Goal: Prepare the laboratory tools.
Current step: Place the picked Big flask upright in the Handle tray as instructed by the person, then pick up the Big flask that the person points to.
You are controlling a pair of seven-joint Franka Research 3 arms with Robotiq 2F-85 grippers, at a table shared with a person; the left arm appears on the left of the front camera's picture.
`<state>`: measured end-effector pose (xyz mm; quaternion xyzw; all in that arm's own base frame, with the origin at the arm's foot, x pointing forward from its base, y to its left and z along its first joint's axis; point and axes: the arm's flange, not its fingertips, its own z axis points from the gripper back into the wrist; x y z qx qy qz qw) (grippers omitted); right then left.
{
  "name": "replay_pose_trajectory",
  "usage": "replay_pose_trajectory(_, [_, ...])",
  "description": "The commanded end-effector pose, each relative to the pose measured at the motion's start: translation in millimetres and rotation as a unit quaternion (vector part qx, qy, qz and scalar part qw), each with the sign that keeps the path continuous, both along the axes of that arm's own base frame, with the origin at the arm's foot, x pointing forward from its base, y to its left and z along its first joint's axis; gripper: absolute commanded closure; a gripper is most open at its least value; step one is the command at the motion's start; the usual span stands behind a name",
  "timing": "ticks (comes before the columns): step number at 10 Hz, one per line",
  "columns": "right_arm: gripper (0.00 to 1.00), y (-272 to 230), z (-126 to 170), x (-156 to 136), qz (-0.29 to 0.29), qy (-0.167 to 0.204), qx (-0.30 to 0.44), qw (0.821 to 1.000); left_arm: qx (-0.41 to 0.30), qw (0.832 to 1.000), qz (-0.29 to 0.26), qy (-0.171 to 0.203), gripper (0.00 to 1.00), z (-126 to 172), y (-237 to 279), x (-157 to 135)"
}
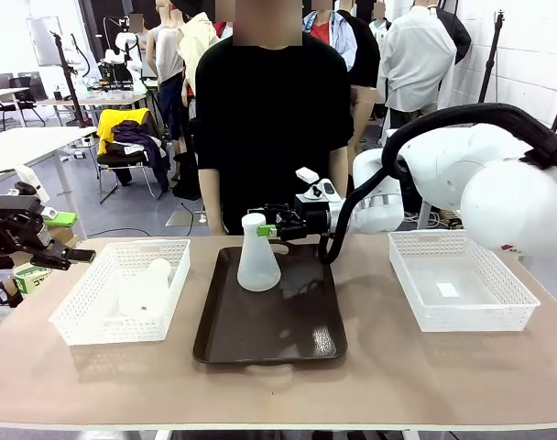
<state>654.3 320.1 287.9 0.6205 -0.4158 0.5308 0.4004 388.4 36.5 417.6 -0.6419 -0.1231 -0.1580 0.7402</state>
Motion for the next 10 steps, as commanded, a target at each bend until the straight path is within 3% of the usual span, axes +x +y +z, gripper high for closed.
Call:
replay_pose_trajectory(1, [0.0, -7, 15, -13, -0.023, 0.006, -0.026, 0.999, -0.006, 1.0, 0.0, -0.006, 0.0, 3, 1, -1])
replay_pose_trajectory(2, [0.0, 0, 0, 0, 0.0, 0.0, 0.0, 1.0, -0.006, 1.0, 0.0, -0.006, 0.0, 3, 1, -1])
replay_pose_trajectory(10, [0.0, 0, 0, 0, 0.0, 0.0, 0.0, 1.0, -0.006, 1.0, 0.0, -0.006, 0.0, 3, 1, -1])
